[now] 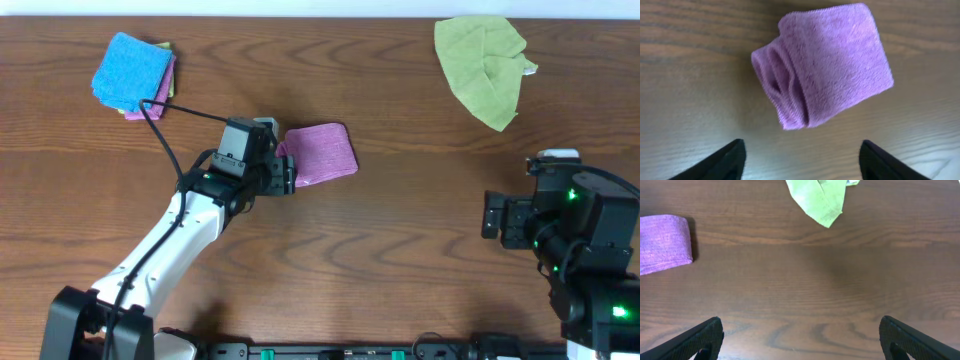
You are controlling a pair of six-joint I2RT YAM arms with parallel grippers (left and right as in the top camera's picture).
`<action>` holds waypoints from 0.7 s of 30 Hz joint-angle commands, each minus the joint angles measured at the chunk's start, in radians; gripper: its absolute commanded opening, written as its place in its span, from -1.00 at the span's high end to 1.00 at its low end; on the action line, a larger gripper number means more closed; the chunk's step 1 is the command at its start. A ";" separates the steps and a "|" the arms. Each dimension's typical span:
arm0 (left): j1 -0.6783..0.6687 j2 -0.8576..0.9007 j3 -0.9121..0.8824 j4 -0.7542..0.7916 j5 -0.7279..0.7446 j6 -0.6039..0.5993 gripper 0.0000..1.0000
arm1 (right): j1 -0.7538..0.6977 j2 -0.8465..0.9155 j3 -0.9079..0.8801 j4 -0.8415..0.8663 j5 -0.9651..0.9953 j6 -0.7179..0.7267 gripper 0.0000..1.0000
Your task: Fold the cloth
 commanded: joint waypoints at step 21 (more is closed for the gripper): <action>0.201 0.038 -0.246 0.420 0.374 -0.223 -0.94 | -0.008 -0.001 0.004 -0.021 0.011 0.021 -0.98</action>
